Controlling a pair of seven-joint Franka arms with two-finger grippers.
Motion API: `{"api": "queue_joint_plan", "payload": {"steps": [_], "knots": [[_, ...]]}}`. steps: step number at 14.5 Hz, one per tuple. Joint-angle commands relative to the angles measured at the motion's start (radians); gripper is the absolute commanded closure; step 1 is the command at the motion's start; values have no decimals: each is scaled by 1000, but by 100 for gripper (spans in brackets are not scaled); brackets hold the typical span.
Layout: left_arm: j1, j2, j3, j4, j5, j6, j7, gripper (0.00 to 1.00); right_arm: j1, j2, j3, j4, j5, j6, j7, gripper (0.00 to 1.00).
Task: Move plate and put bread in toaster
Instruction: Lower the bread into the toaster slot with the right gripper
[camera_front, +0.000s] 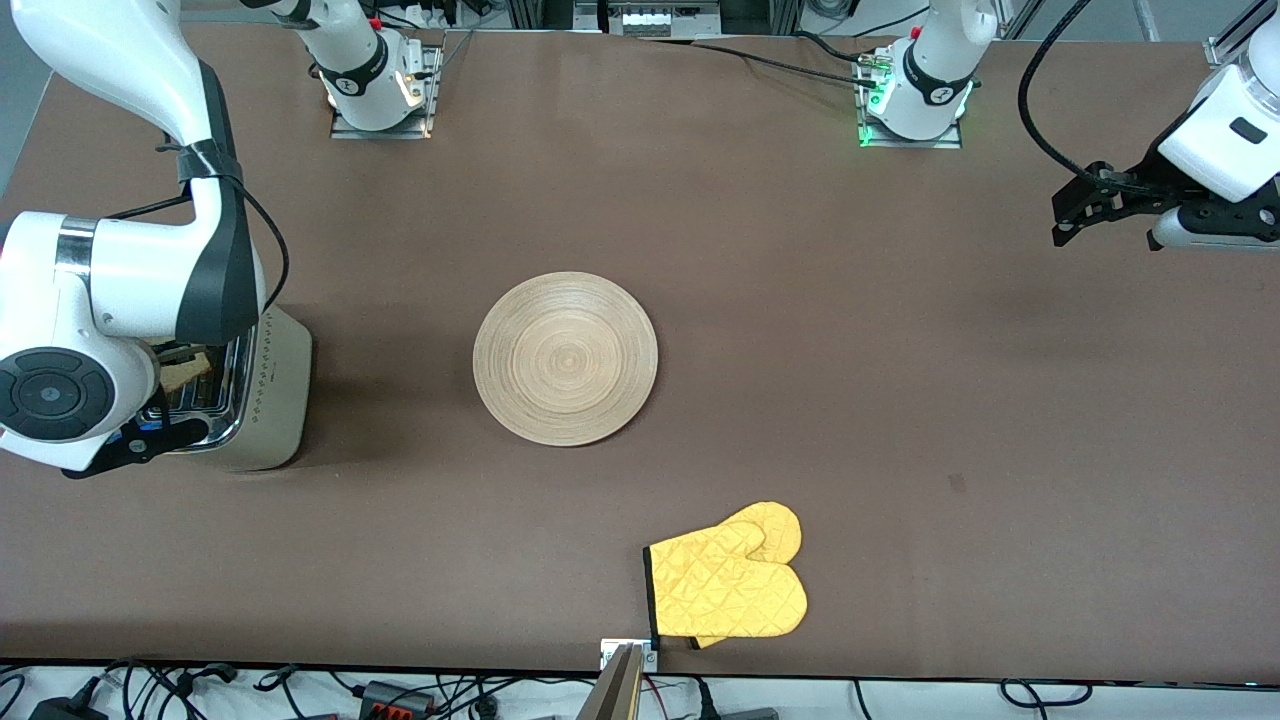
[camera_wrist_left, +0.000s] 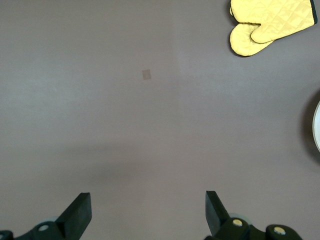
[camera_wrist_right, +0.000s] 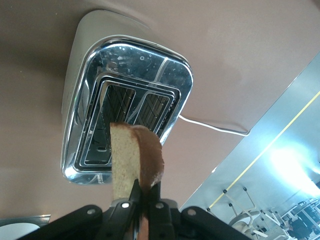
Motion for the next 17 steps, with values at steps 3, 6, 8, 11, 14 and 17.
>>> {"api": "queue_joint_plan", "payload": {"steps": [3,6,8,11,14,17], "knots": [[-3,11,1,31,-19,-24,-5,0,4,39,1,8,-11,-10,33,100],[-3,13,1,31,-19,-24,-7,0,2,59,1,8,-8,17,98,100],[-3,13,1,31,-19,-24,-7,0,-1,65,-1,10,-10,55,95,100],[-3,13,1,31,-20,-24,-7,0,-1,73,-1,11,-5,57,142,100],[-3,13,1,31,-20,-24,-7,0,2,76,2,8,3,56,228,100],[-4,13,1,31,-19,-22,-7,0,4,76,1,8,12,59,230,99]]}}
